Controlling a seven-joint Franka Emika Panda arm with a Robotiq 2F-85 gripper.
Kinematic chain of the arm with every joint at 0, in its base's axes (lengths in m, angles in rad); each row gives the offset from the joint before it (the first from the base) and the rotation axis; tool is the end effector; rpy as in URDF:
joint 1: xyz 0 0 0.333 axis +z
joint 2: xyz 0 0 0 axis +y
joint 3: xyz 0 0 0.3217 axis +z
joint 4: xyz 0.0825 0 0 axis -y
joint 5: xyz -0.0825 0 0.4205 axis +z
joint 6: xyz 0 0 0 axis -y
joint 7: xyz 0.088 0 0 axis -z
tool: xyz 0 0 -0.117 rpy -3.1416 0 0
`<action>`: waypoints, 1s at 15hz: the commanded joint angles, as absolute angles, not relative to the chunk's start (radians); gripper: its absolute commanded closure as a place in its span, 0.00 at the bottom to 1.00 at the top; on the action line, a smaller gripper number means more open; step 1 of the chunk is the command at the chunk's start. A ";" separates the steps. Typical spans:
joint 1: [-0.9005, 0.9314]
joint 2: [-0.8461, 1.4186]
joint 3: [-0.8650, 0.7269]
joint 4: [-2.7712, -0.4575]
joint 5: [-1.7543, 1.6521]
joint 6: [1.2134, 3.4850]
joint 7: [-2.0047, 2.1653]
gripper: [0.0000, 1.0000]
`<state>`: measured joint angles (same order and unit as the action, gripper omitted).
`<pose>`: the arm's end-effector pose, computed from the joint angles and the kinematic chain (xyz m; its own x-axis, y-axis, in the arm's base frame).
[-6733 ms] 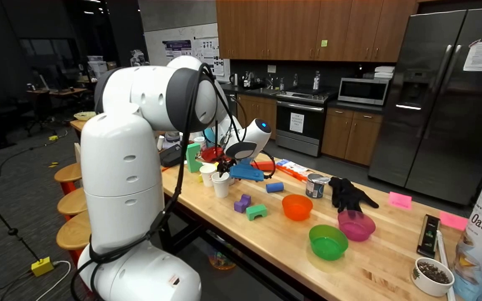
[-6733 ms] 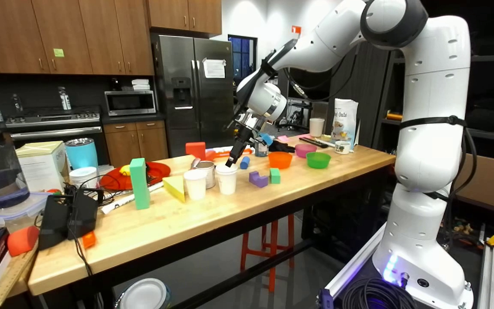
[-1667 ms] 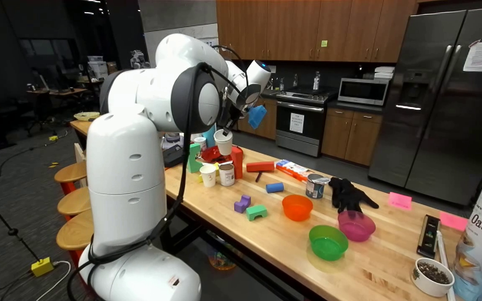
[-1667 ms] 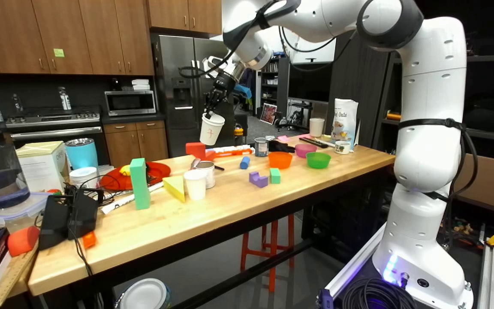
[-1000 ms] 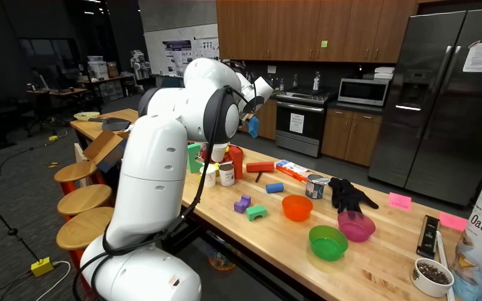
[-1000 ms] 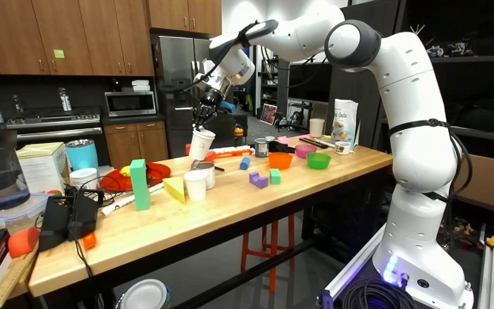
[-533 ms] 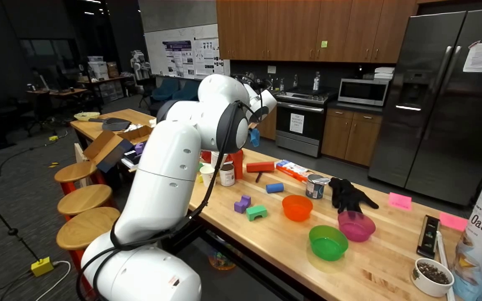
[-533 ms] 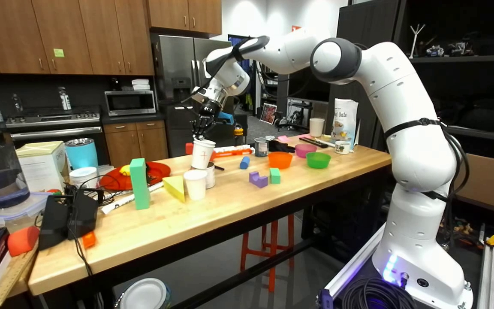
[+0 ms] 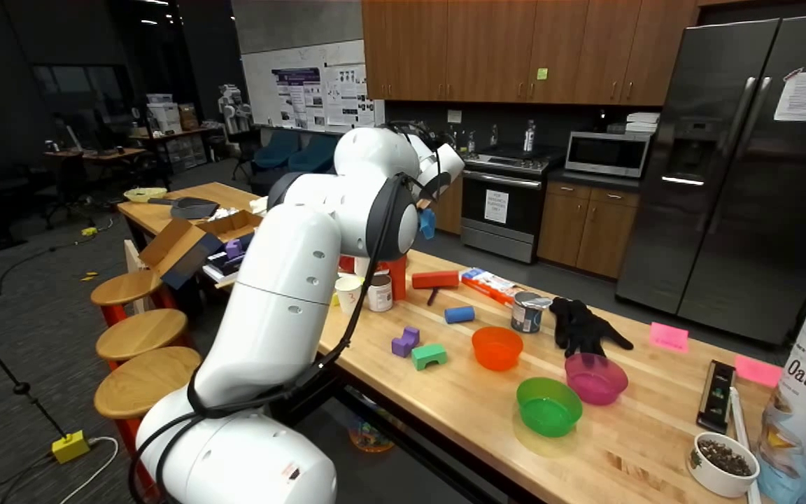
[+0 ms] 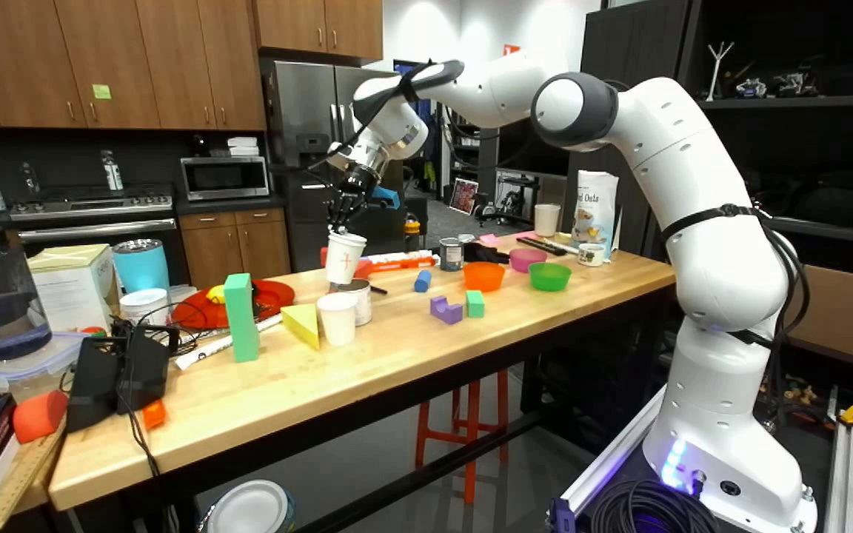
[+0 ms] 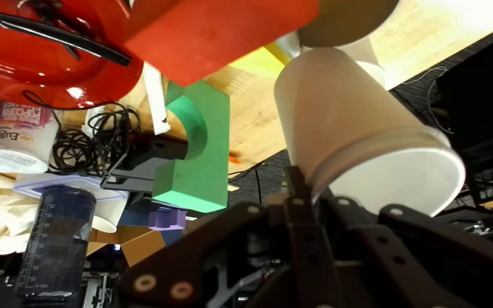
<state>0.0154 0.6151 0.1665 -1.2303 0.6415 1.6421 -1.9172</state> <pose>0.7307 0.1711 0.4132 -0.2873 0.6701 0.6844 0.9266 0.3754 0.0214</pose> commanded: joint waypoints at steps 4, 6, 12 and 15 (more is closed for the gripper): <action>0.001 0.650 0.211 -1.118 0.616 1.543 -1.946 0.99; 0.000 0.673 0.225 -1.090 0.623 1.509 -1.980 0.99; 0.006 0.739 0.251 -1.022 0.625 1.399 -2.045 0.99; 0.008 0.774 0.261 -0.991 0.629 1.349 -2.056 0.99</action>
